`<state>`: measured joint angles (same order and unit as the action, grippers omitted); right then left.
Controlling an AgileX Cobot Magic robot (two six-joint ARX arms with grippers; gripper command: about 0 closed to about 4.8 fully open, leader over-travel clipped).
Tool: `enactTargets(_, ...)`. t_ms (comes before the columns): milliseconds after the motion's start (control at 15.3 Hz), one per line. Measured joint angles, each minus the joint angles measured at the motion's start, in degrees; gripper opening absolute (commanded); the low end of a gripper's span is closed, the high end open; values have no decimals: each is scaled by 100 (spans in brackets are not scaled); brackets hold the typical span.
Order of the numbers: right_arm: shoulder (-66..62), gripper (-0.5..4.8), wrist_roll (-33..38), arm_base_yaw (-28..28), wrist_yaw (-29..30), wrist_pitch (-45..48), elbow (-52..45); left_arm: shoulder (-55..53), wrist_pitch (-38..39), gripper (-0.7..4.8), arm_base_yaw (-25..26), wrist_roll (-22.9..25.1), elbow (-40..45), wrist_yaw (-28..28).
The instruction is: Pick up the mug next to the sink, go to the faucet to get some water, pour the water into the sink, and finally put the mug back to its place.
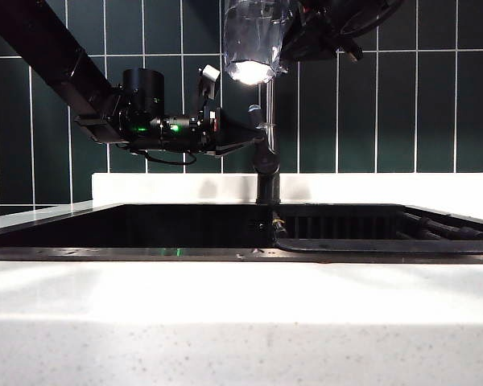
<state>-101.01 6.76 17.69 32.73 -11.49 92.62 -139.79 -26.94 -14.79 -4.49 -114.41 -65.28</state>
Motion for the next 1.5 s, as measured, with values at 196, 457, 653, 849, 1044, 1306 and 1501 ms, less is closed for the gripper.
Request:
enactTargets(196,0,-2,0,0,2,2,0,0,0,165,0,0,0,-37)
enactTargets(457,0,-2,0,2,2,0,0,2,-15,252,0,0,0,-160)
enactTargets(653,-2,-2,-2,2,2,0,0,7,-24,314,-2,0,2,-262)
enactTargets(849,-11,-2,-4,2,2,0,0,13,-24,314,-20,0,2,-232)
enactTargets(1044,-9,-2,-4,4,2,0,0,13,-17,312,17,0,2,-210)
enactTargets(1306,-9,-2,-37,28,31,0,2,-61,256,310,540,-4,-96,1606)
enactTargets(1501,7,-2,-190,74,24,-146,2,-96,673,310,721,-22,-103,1602)
